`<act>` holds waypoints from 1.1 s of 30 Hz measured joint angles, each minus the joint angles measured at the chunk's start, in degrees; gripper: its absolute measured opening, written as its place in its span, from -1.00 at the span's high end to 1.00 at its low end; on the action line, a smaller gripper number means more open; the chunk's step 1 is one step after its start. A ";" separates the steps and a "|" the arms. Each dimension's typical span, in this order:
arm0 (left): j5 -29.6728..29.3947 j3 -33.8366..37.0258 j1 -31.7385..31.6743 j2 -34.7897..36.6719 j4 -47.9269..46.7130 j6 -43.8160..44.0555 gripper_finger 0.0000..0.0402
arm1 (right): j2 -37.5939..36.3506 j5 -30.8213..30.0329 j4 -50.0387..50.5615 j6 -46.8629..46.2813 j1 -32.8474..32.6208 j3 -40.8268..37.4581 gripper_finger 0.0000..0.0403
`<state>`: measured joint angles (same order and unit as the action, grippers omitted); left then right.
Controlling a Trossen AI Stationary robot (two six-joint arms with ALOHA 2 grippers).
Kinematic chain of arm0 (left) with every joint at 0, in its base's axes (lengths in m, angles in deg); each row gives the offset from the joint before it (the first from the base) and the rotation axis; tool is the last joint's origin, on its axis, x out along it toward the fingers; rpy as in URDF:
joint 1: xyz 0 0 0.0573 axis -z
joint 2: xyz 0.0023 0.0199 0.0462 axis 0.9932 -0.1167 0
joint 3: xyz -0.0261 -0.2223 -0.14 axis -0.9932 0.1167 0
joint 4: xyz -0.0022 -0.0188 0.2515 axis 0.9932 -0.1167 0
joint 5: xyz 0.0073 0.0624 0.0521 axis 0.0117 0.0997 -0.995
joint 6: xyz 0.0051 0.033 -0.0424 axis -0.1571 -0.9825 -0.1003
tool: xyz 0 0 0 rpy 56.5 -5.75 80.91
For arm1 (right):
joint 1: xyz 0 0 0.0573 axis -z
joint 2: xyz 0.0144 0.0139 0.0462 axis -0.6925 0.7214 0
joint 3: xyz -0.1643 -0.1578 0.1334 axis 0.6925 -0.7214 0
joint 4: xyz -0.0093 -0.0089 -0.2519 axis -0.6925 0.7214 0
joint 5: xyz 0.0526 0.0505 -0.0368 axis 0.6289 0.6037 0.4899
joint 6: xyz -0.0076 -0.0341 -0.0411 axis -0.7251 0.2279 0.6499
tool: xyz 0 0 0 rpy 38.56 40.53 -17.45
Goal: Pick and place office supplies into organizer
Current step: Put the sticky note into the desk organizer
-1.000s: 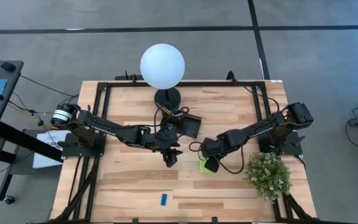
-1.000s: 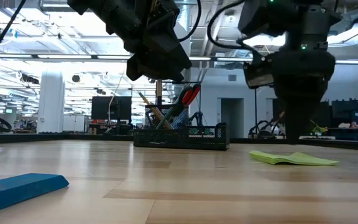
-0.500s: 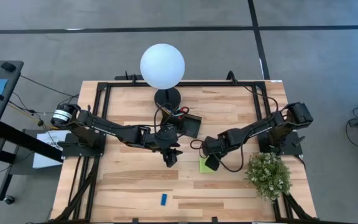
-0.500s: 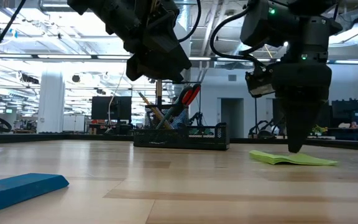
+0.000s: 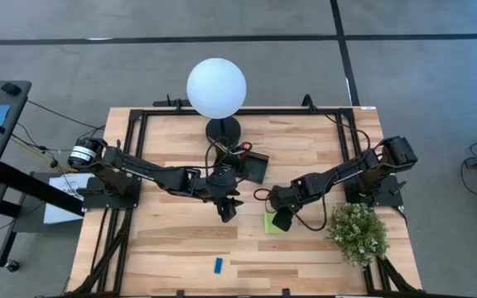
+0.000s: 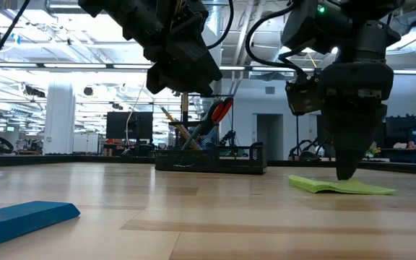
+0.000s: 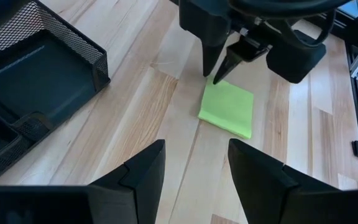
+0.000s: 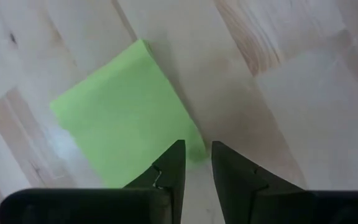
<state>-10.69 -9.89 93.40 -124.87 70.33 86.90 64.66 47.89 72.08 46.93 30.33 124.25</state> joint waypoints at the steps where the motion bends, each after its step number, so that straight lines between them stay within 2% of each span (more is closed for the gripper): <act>1: 0.00 0.00 -0.01 0.00 0.00 0.00 0.15 | 0.00 -0.02 0.07 -0.45 0.00 -0.14 0.64; 18: -0.04 0.00 -0.01 0.00 -0.03 0.02 0.15 | 0.00 -0.52 -2.52 -0.20 -2.02 -0.50 0.66; 22: -0.04 0.01 -0.01 0.00 -0.03 0.02 0.15 | 0.00 -1.68 -3.04 1.16 -2.25 -0.50 0.75; 27: -0.05 0.02 0.00 0.00 -0.20 0.02 0.15 | 2.28 -1.21 -4.17 3.70 -2.22 -0.24 0.96; 33: -0.09 0.02 0.01 0.00 -0.50 0.04 0.15 | 3.97 0.40 -4.35 5.43 -1.20 -0.11 0.96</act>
<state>-10.78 -9.87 93.40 -124.87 69.83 86.94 68.63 48.29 67.73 52.36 29.14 124.14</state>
